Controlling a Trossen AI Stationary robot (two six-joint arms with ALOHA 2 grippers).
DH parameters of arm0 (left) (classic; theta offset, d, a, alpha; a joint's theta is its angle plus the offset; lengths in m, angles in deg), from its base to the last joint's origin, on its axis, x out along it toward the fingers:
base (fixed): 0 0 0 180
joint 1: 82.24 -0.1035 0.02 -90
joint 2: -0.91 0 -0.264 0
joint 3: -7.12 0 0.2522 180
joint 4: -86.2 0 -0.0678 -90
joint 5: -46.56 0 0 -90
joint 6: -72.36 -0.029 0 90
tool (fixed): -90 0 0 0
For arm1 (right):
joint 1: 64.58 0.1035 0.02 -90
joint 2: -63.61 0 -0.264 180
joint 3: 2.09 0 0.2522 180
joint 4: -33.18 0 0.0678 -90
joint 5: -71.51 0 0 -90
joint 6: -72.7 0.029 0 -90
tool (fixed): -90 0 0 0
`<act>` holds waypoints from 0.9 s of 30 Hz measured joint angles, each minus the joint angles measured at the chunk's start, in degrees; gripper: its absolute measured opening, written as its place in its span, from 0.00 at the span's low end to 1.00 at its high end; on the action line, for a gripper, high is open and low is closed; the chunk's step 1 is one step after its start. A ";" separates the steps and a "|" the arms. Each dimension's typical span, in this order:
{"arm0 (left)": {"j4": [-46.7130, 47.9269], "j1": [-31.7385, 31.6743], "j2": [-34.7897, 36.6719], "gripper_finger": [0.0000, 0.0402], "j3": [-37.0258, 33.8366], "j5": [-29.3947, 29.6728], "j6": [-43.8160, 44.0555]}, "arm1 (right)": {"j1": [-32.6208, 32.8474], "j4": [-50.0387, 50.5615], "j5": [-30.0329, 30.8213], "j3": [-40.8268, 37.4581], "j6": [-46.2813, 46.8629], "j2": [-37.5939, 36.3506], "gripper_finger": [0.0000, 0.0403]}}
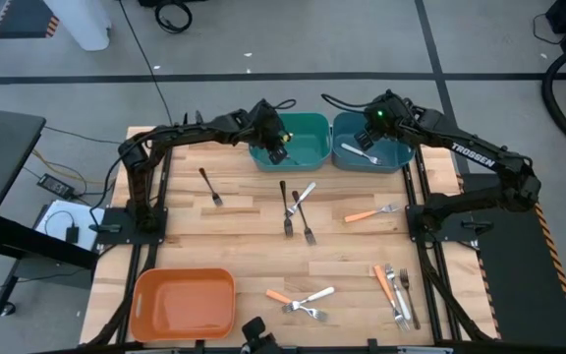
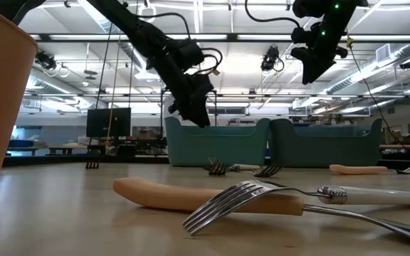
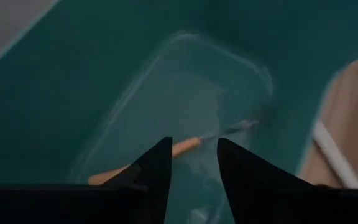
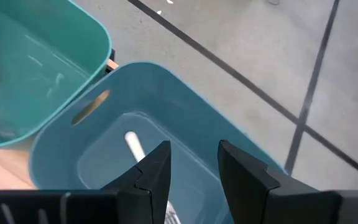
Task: Sort silverware by color (type)
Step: Put the black fork into the orange bin
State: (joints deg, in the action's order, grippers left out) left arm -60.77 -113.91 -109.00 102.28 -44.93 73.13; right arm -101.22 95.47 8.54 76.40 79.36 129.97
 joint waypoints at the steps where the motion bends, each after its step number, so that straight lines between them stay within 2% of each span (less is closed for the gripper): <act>1: 2.39 0.12 0.00 0.35 1.70 0.00 -0.01 | 0.00 0.00 -0.66 0.00 0.64 0.00 0.34; 9: 32.00 0.51 0.27 0.35 22.74 0.11 -10.80 | 2.49 -0.38 -8.70 0.00 8.82 0.00 0.34; 13: 41.29 0.38 2.46 0.35 30.93 0.23 -16.41 | 5.62 -0.28 -12.47 0.00 11.98 0.00 0.34; 16: 45.84 -0.63 5.32 0.35 33.59 0.25 -16.65 | 8.43 2.02 -14.79 0.00 16.39 -0.03 0.34; 20: 49.21 -3.04 11.03 0.35 33.76 0.24 -14.25 | 12.67 7.67 -17.51 0.00 23.92 -0.03 0.34; 27: 55.32 -5.20 16.61 0.35 33.78 0.32 -9.42 | 19.61 14.66 -18.30 -0.45 38.74 -0.06 0.34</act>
State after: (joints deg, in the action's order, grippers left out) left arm -5.45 -119.11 -92.39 136.06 -44.61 63.71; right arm -81.61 110.13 -9.76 75.96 118.11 129.91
